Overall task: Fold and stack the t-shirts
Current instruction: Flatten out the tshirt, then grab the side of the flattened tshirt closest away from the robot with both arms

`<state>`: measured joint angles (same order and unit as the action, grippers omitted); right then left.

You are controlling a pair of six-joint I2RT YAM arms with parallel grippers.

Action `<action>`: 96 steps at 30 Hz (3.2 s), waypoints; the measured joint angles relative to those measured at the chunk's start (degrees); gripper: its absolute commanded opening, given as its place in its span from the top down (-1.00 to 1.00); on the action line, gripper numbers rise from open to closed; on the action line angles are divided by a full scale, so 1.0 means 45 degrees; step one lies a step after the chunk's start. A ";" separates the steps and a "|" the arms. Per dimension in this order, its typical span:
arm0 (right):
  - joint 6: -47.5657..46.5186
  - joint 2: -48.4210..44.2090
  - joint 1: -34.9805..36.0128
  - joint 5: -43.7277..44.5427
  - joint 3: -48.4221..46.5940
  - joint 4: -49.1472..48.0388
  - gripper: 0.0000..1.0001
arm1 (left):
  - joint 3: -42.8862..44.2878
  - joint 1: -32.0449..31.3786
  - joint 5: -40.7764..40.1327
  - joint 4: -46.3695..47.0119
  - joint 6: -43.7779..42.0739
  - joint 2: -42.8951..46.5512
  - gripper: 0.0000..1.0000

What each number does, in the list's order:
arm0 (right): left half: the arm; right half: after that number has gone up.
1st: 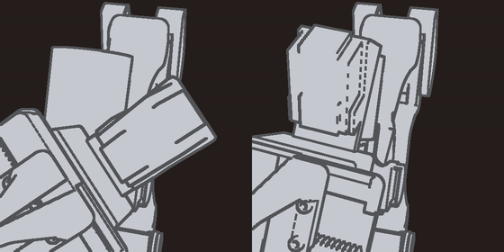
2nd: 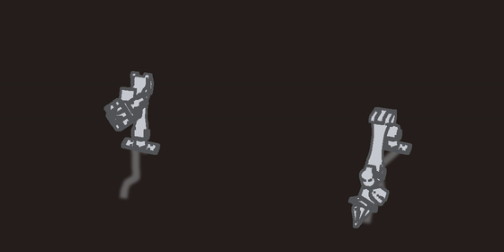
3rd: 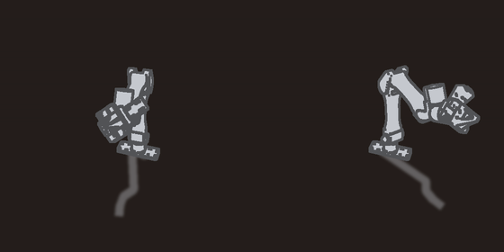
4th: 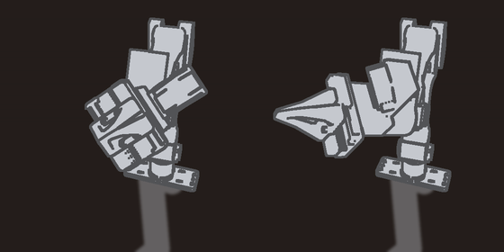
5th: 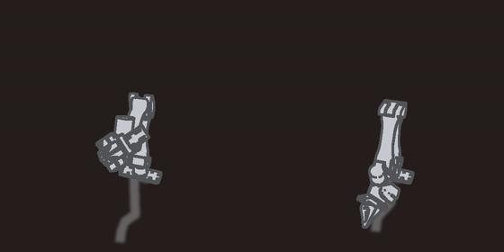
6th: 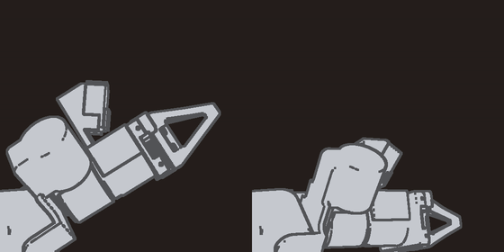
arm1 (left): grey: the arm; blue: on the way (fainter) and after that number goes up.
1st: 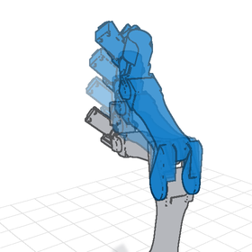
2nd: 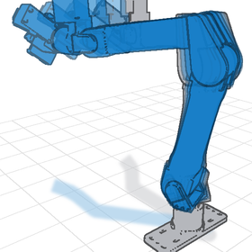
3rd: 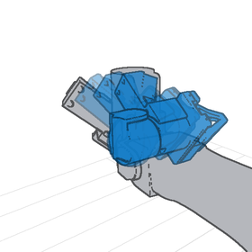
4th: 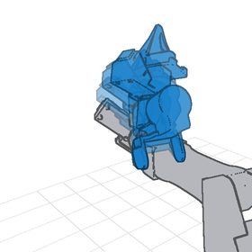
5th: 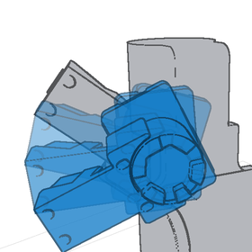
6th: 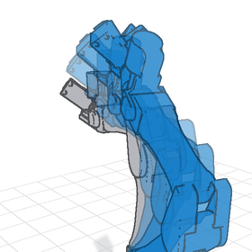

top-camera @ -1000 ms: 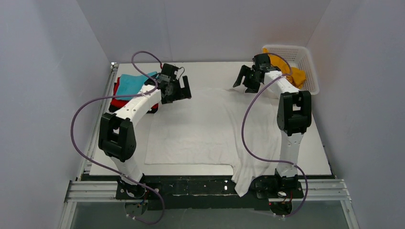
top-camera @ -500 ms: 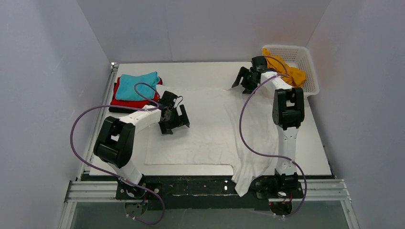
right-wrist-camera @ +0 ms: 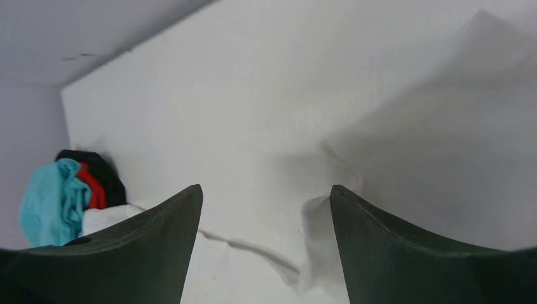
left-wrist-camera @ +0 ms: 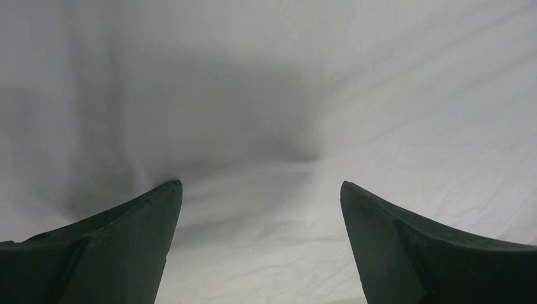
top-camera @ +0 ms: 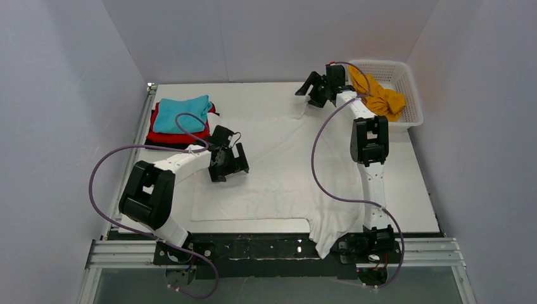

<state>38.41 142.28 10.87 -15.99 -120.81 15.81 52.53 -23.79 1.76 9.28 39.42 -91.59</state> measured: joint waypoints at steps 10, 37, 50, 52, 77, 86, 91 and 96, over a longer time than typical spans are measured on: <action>0.1545 0.2390 0.0476 -0.0432 -0.3458 -0.2259 -0.66 | -0.0015 -0.0019 -0.0355 -0.0559 -0.0209 0.0146 -0.96; -0.0952 -1.4392 0.0389 0.3643 1.5319 0.4503 -0.74 | -0.1457 0.0821 -0.1865 -0.2186 0.0160 0.1987 -0.97; -0.0729 -1.0778 -0.1175 0.2914 1.4552 0.3721 -0.63 | -0.0952 0.2744 -0.0277 -0.2254 0.0816 0.0928 -0.97; -0.0719 -1.0375 -0.1311 0.2871 1.4129 0.3803 -0.64 | -0.0627 0.2827 -0.0204 -0.2477 0.0816 0.0568 -0.96; -0.1919 -1.5251 -0.0840 0.4818 1.5076 0.4435 -0.67 | -0.0733 0.1817 -0.1987 -0.4308 0.0937 0.4571 -0.97; -0.1919 -1.8418 -0.0811 0.4546 1.7350 0.4755 -0.67 | -0.4483 0.1681 -0.3818 -0.5741 0.2424 0.8063 -0.96; -0.1885 -1.9059 -0.0801 0.4357 1.8054 0.4838 -0.67 | -0.4911 0.1681 -0.4299 -0.5061 0.3254 0.7956 -0.63; -0.1812 -1.9132 -0.0801 0.4216 1.8068 0.4828 -0.67 | -0.5620 0.1749 -0.4449 -0.4197 0.4085 0.7961 -0.23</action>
<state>30.26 56.18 7.27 2.98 -39.51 37.54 27.24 -15.92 -18.26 -9.61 57.80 -55.77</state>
